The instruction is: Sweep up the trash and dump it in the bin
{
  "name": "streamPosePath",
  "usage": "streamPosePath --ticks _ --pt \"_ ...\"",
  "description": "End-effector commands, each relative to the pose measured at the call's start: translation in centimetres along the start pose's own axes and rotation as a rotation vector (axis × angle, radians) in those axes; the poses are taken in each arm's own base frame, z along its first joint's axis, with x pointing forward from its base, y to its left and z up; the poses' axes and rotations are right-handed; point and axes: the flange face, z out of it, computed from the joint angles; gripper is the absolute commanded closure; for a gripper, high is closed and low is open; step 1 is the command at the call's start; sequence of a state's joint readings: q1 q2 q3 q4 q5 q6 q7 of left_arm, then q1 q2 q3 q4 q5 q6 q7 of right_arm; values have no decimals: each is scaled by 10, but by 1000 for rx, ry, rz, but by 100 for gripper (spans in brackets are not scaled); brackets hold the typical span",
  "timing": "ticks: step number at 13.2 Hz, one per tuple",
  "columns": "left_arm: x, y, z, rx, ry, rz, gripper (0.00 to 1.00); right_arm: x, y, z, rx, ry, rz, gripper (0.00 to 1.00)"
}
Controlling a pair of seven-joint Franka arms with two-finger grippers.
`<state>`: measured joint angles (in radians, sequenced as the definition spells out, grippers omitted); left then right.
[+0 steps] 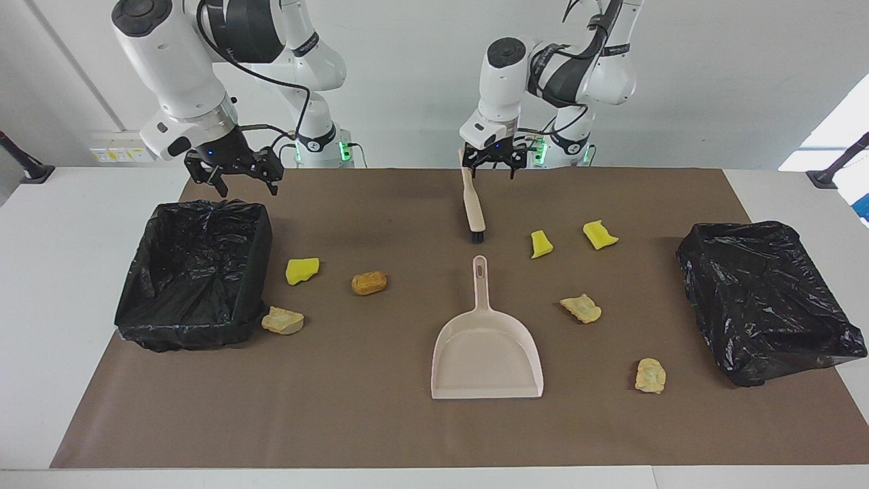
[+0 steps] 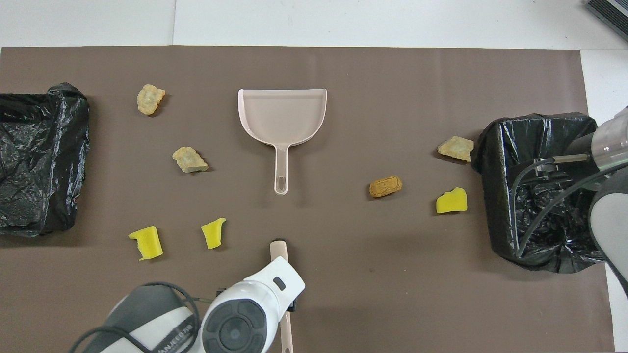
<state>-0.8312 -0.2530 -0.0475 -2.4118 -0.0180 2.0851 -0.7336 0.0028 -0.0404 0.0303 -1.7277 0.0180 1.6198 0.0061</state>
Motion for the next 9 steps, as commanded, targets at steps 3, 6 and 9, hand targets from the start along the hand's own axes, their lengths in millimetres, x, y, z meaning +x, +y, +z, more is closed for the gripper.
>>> streamPosePath --ticks 3,6,9 --pt "-55 21 47 -24 20 -13 0 16 -40 17 3 -6 -51 0" --pt "-54 28 58 -43 24 -11 0 33 -59 40 8 -7 -62 0" --pt "-58 27 65 -38 6 -5 6 43 -99 60 -4 -5 -65 0"
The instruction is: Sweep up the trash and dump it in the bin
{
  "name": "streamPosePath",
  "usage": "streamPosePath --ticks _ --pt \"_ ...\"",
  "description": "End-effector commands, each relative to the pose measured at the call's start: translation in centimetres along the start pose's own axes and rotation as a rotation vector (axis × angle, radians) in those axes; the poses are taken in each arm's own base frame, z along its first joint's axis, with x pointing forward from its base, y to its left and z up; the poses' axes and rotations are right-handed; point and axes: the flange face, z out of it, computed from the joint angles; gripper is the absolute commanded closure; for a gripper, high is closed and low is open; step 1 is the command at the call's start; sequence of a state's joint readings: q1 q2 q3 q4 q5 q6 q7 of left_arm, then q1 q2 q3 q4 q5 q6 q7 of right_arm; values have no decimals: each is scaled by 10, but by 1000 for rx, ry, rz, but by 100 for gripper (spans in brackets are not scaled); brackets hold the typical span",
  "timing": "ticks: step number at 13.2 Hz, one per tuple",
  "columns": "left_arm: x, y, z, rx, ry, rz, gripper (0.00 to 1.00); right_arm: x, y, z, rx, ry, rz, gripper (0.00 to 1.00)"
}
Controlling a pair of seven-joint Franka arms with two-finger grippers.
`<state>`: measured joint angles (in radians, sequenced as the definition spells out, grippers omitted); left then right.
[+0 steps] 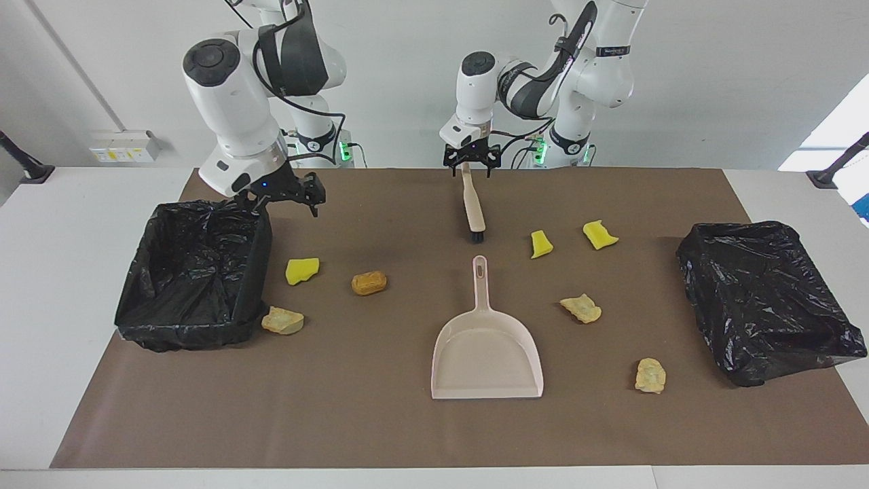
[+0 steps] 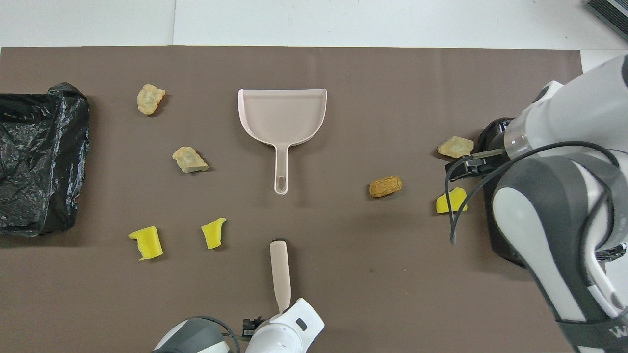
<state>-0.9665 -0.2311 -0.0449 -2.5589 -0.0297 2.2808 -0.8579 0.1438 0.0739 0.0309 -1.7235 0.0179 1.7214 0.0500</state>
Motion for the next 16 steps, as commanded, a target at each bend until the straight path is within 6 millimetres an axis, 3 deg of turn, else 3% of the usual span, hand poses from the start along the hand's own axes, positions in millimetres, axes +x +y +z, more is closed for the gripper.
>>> streamPosePath --ticks 1,7,8,11,14,16 --pt "-6 -1 6 -18 -12 -2 17 10 -25 8 2 3 37 0" --pt "0 4 6 -15 -16 7 92 9 -23 13 0 -12 43 0" --pt "2 6 3 -15 -17 14 100 9 -23 14 2 -13 43 0" --pt "23 0 -16 13 -54 36 100 11 -28 17 19 -15 44 0" --pt "54 -45 -37 61 -133 18 100 14 -49 22 42 -4 55 0" --pt "71 -78 -32 70 -174 25 100 16 -65 23 83 4 84 0"
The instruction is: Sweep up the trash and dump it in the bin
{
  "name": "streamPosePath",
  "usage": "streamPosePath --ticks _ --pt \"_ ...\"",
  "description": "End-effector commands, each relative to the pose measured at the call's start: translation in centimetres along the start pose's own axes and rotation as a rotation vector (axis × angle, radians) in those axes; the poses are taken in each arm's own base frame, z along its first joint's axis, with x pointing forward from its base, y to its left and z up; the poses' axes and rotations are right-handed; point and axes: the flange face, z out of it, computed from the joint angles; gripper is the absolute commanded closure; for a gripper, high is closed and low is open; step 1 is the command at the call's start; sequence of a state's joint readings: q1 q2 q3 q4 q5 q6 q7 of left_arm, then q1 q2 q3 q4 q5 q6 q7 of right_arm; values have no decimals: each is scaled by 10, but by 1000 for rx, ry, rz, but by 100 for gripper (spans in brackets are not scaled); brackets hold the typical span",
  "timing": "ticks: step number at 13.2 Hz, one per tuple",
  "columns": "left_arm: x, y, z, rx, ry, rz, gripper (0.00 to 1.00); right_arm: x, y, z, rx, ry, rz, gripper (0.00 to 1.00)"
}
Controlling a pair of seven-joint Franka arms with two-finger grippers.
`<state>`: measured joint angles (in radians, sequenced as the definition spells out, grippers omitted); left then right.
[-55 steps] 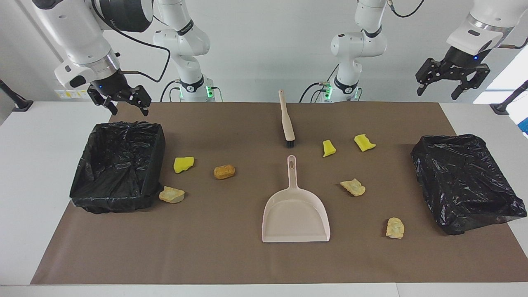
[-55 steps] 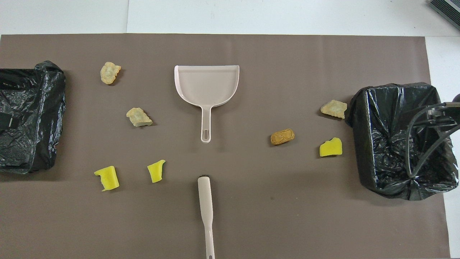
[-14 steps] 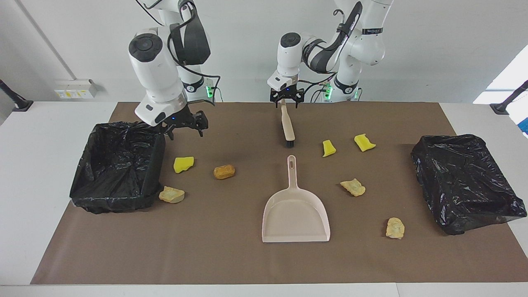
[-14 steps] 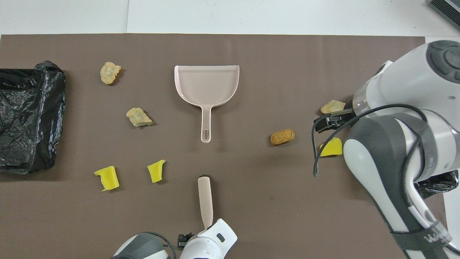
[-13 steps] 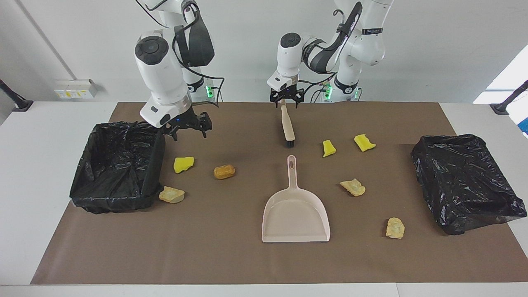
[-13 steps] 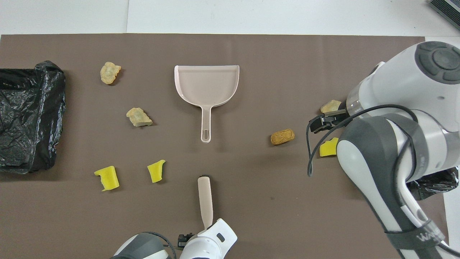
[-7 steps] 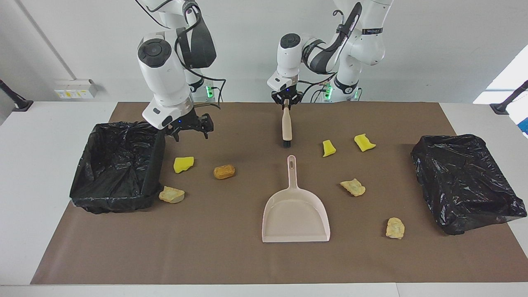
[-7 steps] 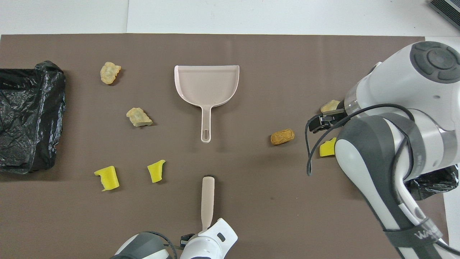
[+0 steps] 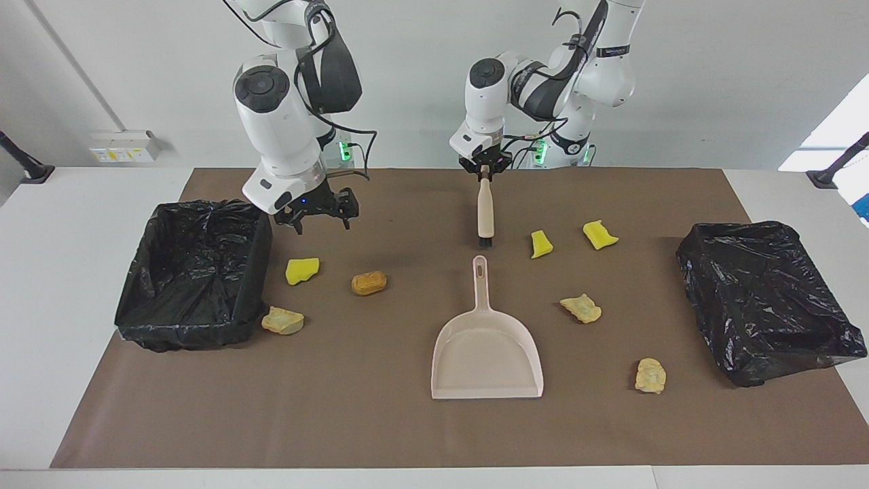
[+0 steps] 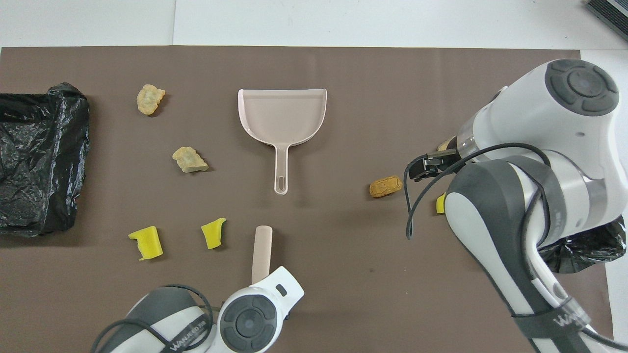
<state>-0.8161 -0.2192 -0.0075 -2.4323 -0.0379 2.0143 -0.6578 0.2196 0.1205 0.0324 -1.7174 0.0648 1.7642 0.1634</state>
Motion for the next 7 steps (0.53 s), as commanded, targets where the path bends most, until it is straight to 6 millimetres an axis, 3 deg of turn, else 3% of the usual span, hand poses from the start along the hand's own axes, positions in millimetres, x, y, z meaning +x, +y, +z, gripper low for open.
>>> streamPosePath --ticks 1,6,7 --pt "21 -46 3 -5 -53 17 100 7 -23 5 47 19 41 0" --pt "88 -155 17 -42 -51 18 100 28 -65 21 45 68 45 0" --pt "108 -178 13 -43 -24 19 100 34 -73 39 35 59 55 0"
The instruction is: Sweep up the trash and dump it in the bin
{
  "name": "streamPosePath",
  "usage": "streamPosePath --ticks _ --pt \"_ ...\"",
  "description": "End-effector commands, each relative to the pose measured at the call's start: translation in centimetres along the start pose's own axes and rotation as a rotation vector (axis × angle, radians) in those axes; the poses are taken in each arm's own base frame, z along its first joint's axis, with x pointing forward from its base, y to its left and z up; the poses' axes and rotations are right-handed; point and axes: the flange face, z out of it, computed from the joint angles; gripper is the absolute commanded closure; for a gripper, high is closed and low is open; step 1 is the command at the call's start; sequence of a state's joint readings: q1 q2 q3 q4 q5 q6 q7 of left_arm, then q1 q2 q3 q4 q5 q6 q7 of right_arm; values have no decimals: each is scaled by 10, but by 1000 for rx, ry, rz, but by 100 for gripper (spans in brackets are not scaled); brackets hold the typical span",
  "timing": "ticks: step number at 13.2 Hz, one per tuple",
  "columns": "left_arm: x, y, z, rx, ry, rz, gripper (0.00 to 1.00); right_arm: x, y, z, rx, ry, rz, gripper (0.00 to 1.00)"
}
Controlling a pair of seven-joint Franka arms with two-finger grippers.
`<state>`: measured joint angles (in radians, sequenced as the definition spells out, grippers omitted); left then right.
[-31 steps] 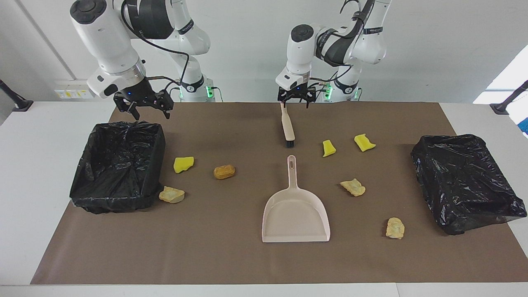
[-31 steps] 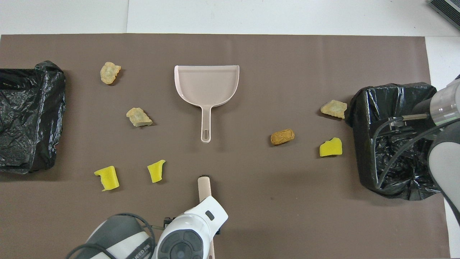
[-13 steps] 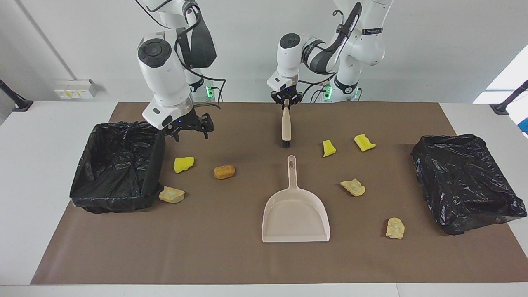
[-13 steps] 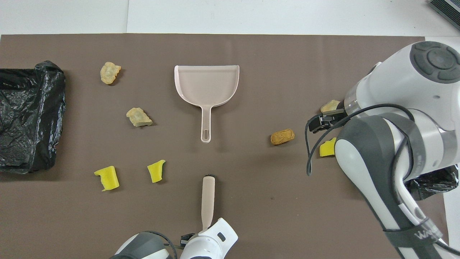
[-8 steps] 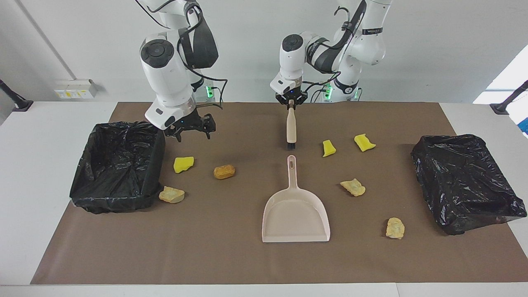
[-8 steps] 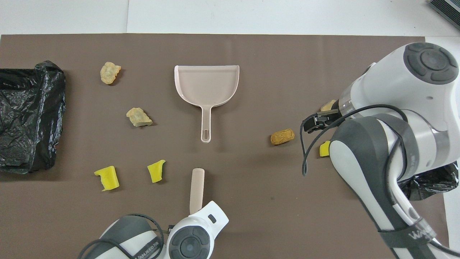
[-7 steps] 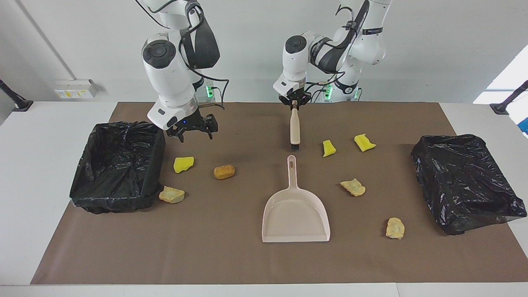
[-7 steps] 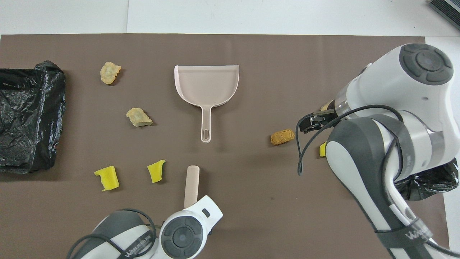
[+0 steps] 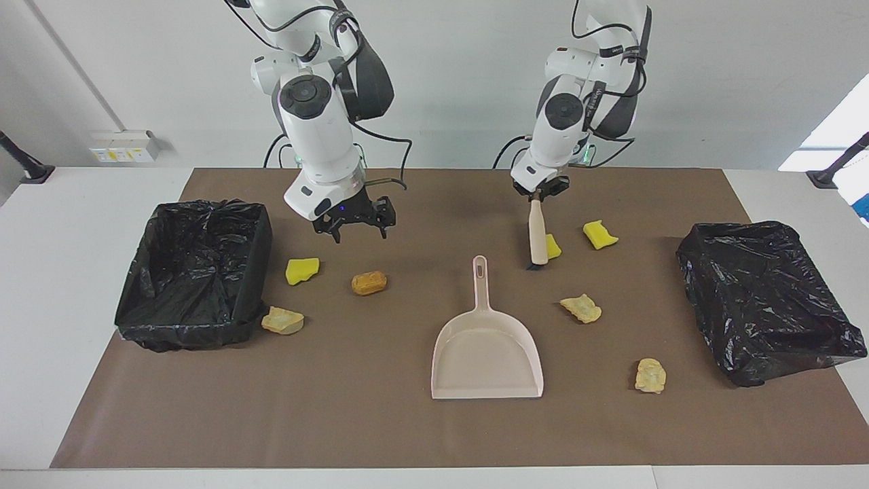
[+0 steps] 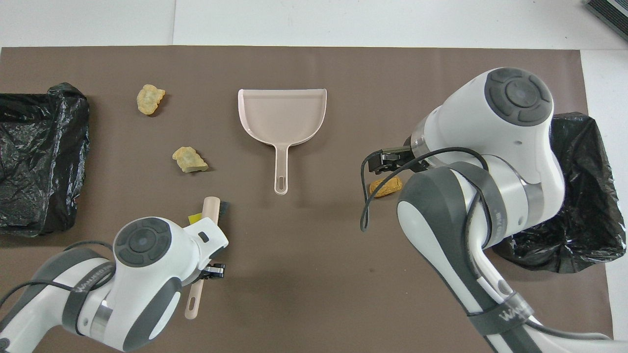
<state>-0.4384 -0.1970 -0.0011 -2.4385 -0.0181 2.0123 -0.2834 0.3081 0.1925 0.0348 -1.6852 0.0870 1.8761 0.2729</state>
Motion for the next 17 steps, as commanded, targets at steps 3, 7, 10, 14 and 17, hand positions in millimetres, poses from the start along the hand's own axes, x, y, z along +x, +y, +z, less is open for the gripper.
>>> streamPosePath --ticks 3,7,10,14,17 --pt "64 -79 -52 -22 83 -6 100 30 -54 45 25 69 17 0" --pt "28 -89 -97 -14 9 -48 100 46 -142 88 -8 122 120 1" --pt "1 -115 -85 -8 -80 -240 100 50 -198 109 -41 197 124 4" --pt "-40 -108 -67 45 -140 -653 100 30 -239 142 -88 241 24 8" --pt "-57 -104 -54 74 -166 -744 100 23 -241 145 -112 240 -7 20"
